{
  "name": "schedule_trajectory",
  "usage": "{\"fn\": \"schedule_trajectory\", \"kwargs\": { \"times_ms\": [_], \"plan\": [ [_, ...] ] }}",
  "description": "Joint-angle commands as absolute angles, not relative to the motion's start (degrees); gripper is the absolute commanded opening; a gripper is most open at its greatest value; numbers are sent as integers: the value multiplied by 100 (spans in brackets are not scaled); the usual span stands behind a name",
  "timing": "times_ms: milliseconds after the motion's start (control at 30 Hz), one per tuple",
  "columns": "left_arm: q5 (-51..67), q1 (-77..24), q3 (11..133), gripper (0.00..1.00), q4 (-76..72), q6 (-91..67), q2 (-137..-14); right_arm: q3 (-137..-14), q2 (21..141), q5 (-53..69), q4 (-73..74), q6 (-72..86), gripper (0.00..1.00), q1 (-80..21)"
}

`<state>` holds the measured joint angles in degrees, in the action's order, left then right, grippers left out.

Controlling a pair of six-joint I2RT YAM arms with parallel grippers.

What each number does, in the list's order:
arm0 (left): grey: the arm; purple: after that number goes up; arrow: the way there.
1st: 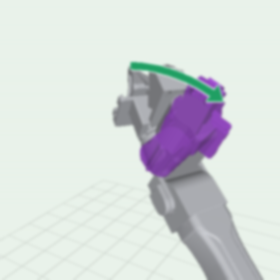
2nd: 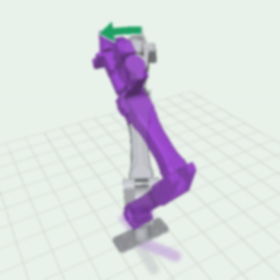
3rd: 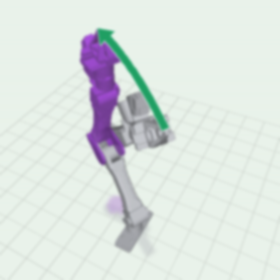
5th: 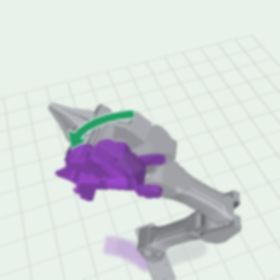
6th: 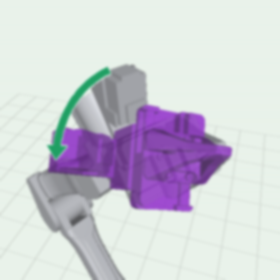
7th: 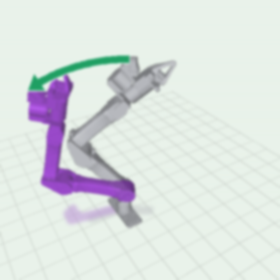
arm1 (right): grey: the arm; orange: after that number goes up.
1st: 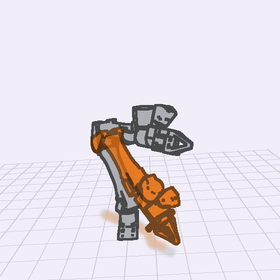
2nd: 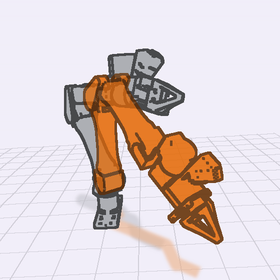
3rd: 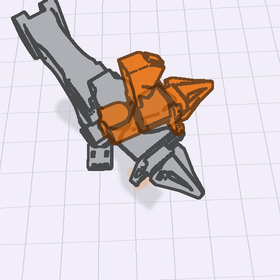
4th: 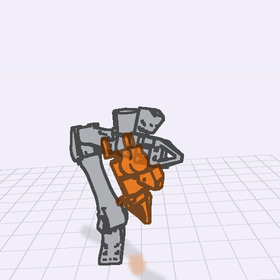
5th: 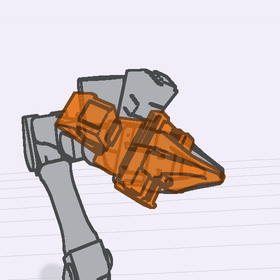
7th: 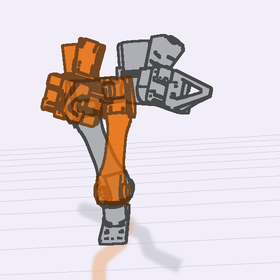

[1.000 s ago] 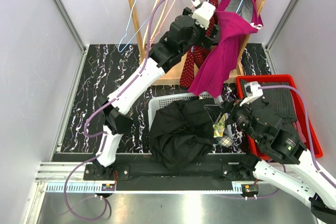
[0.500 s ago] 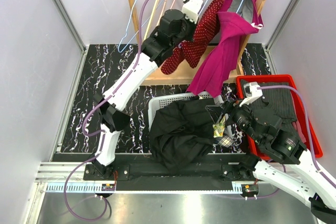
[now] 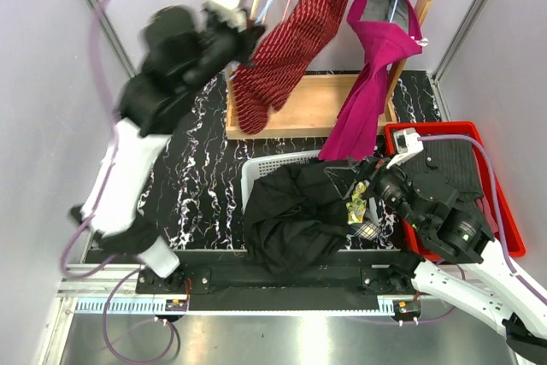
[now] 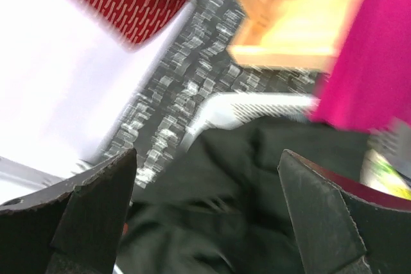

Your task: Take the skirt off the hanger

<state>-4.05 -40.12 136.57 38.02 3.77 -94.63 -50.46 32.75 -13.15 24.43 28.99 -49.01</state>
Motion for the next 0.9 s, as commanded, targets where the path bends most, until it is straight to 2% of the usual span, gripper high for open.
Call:
{"fn": "schedule_trajectory", "kwargs": {
  "times_ms": [0, 133, 433, 867],
  "plan": [
    [-255, -4096, 13386, 2, 3102, 220, -8359, -4633, 3428, -512, 514, 3400, 100, -4931],
    [-158, -4104, 12956, 2, 3295, 132, -7824, -3668, 3752, -229, -2469, 4339, 100, -4931],
    [-70, -4096, 12420, 1, 3472, 123, -7322, -3734, 5905, 343, -6008, 5158, 100, -4931],
    [105, -4096, 12296, 0, 3568, 26, -7260, -4447, 7672, 747, -7409, 5809, 100, -4747]
  ]
}}
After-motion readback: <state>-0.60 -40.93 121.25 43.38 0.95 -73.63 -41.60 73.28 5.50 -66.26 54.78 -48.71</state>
